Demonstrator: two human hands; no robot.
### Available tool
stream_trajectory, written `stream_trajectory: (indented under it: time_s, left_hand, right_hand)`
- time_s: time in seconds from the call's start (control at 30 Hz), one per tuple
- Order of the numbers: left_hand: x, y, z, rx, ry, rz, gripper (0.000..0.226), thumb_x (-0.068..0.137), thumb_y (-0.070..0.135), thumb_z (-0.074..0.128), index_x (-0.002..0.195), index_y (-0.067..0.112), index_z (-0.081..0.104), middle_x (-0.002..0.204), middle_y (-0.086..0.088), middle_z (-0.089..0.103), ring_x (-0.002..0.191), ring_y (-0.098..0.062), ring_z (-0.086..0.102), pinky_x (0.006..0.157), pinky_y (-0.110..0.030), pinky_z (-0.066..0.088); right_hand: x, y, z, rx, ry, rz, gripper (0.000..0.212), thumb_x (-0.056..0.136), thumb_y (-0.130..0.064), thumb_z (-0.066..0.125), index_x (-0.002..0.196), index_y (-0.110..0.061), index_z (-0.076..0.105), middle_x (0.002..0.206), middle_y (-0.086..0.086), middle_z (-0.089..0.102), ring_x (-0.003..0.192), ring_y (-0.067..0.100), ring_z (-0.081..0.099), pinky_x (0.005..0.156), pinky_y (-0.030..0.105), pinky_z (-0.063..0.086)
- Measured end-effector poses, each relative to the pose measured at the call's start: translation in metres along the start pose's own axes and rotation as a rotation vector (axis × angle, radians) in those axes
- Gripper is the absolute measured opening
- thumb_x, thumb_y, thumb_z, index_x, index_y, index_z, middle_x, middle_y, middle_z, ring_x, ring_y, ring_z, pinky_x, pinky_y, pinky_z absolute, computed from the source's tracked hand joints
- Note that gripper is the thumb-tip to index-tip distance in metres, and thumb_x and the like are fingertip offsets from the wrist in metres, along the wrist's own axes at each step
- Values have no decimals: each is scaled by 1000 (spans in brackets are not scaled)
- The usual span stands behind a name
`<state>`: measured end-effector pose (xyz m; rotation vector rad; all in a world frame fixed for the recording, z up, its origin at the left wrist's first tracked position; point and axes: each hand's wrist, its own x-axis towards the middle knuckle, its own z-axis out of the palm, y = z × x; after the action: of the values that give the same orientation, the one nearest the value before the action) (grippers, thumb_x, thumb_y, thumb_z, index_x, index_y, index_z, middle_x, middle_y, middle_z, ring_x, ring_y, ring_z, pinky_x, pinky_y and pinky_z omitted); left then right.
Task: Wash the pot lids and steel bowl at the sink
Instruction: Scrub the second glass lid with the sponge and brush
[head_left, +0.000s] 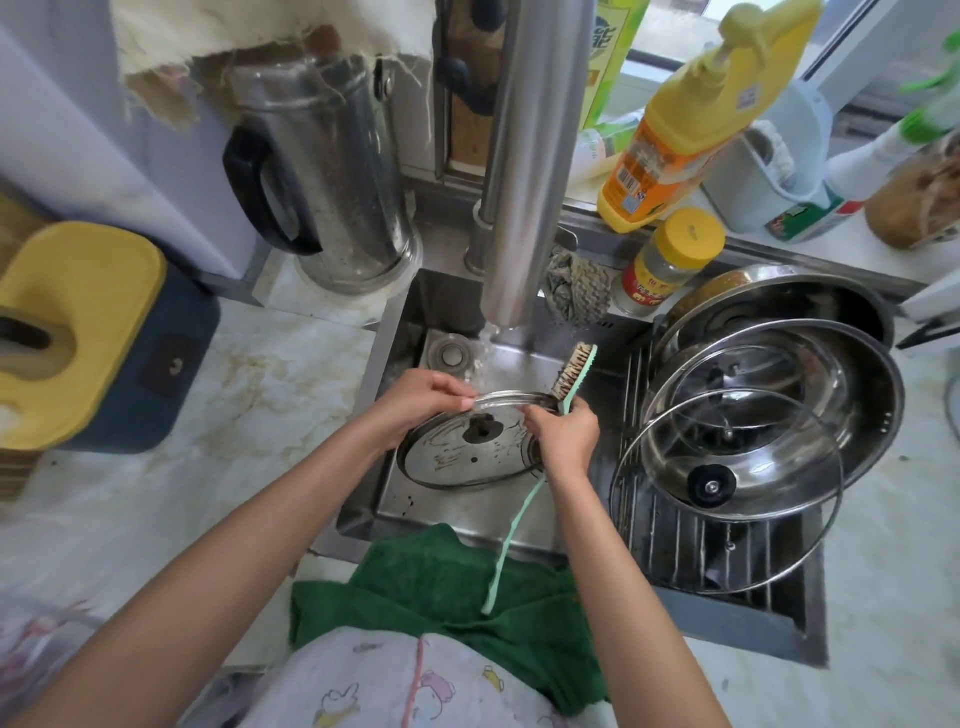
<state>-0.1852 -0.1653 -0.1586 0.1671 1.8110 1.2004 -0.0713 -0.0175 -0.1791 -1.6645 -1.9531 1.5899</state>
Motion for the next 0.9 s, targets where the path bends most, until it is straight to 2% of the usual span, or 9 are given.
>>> stream_trajectory:
  time_s: [0.1,0.17,0.23,0.3,0.4,0.5,0.63,0.8,0.9]
  left_hand:
    - [-11,-20,-9,-2,-101,74,25,87,3,65,103,22,69,104,8,71,97,-6,66,88,-20,52]
    - [-15,-36,-14,176,-216,89,36,88,10,66,122,23,60,106,9,67,96,-3,63,81,-15,50]
    - [-16,-51,-13,396,-239,101,34,90,10,65,121,23,57,99,7,65,88,0,61,74,-12,46]
    - [-15,-64,-5,476,-35,136,20,92,6,61,104,21,63,87,2,67,81,-10,64,68,-18,49]
    - [-15,-72,11,352,300,155,6,86,8,70,90,12,70,80,-2,70,76,-14,65,66,-30,51]
    - [-12,-62,16,449,408,165,14,83,18,74,75,13,63,68,0,64,64,-15,60,51,-26,39]
    - [-7,-51,13,617,446,160,29,79,38,76,87,13,62,75,3,67,66,-16,61,52,-28,46]
    - [-5,-38,6,627,261,193,17,87,25,69,74,16,63,64,2,61,60,-16,57,53,-28,41]
    - [-7,-26,-10,604,20,203,10,90,12,61,85,12,70,79,-6,70,71,-24,67,63,-36,55]
  right_hand:
    - [-3,5,-3,2,-14,-12,28,71,-12,82,93,-8,65,77,2,70,72,21,70,68,37,59]
    - [-6,6,-5,5,-29,-17,27,74,-8,79,95,-7,64,78,3,69,67,18,70,65,35,59]
    - [-9,4,-2,7,-51,-20,26,76,-5,77,97,-6,61,81,6,69,61,15,69,60,35,60]
    - [-10,0,4,0,-64,-16,25,77,-3,76,95,-5,59,85,13,69,57,16,67,49,30,55]
    - [-6,-6,8,-13,-57,10,27,76,-5,78,94,-3,58,76,16,68,51,18,63,40,25,46]
    - [-2,-16,6,-112,-70,-35,34,72,-14,83,94,0,61,67,8,67,49,18,65,44,33,54]
    - [-3,-28,9,-297,-72,-200,32,69,-31,85,81,-12,62,62,4,67,48,18,66,51,37,56]
    - [4,-39,-1,-434,-86,-244,30,70,-36,83,80,-13,66,57,1,66,47,14,62,53,33,55]
    - [11,-51,-6,-559,-105,-310,36,70,-42,82,77,-12,63,54,1,63,49,14,62,54,33,52]
